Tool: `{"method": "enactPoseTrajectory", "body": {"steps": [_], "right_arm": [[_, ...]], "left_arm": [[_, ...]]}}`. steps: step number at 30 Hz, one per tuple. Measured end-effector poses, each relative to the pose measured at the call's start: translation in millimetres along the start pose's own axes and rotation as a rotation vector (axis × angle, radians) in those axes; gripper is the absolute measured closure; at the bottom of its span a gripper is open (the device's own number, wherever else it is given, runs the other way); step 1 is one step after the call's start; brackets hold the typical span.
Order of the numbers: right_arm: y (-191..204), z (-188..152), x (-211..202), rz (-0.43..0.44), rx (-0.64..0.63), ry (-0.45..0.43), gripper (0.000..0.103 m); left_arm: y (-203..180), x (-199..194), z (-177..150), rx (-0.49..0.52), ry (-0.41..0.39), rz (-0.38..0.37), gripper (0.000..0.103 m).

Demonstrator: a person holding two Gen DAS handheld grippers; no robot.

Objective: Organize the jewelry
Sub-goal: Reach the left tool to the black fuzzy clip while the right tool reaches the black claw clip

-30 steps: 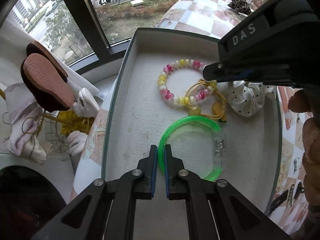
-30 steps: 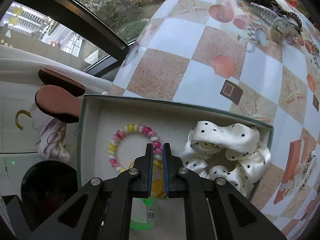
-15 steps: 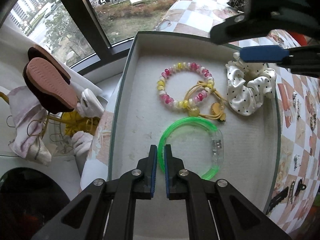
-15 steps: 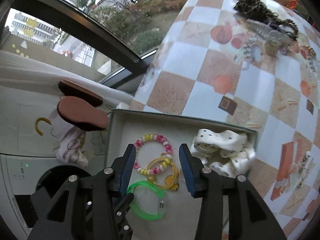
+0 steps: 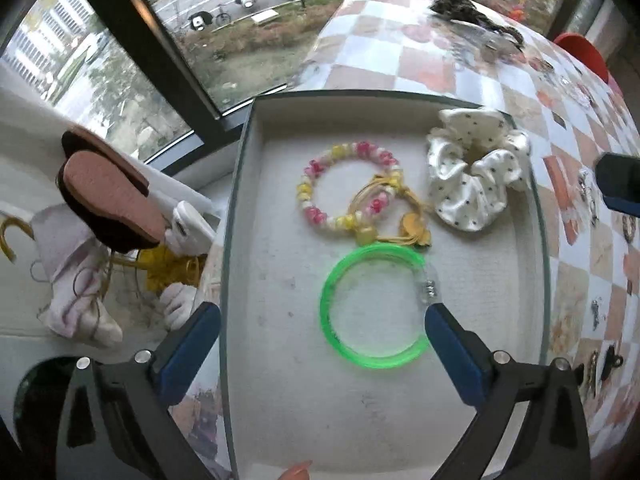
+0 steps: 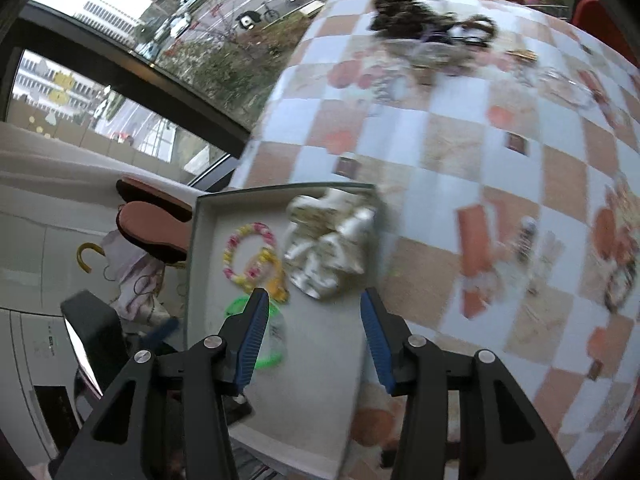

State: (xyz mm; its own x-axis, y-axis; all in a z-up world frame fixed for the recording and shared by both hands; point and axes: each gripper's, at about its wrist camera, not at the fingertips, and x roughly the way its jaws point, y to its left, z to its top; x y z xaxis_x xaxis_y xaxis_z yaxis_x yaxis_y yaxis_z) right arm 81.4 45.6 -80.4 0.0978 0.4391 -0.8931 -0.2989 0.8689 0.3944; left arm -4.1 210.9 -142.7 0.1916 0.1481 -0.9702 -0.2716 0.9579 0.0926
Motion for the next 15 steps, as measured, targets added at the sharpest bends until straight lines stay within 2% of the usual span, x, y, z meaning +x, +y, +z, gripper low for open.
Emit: {"method": "enactPoseTrajectory", "body": {"steps": [3, 5, 9, 11, 15], "right_arm": [[-18.4, -11.4, -12.2, -0.021, 0.030, -0.011, 0.051], [-33.4, -21.8, -21.1, -0.041, 0.057, -0.015, 0.042], [-60.5, -42.7, -36.4, -0.082, 0.101, -0.005, 0.038], [-75.7, -53.8, -43.4, -0.091, 0.137, 0.001, 0.029], [-107.9, -75.3, -60.7, -0.119, 0.216, -0.004, 0.029]], "left_arm": [[-6.4, -5.5, 1.8, 0.020, -0.004, 0.015, 0.000], [-11.7, -11.6, 2.3, 0.035, -0.019, 0.020, 0.000], [-23.2, -22.4, 0.0, 0.059, -0.029, 0.035, 0.000], [-29.7, -26.3, -2.4, 0.069, -0.031, 0.049, 0.000], [-42.6, -29.6, -3.9, 0.077, -0.002, 0.025, 0.000]]}}
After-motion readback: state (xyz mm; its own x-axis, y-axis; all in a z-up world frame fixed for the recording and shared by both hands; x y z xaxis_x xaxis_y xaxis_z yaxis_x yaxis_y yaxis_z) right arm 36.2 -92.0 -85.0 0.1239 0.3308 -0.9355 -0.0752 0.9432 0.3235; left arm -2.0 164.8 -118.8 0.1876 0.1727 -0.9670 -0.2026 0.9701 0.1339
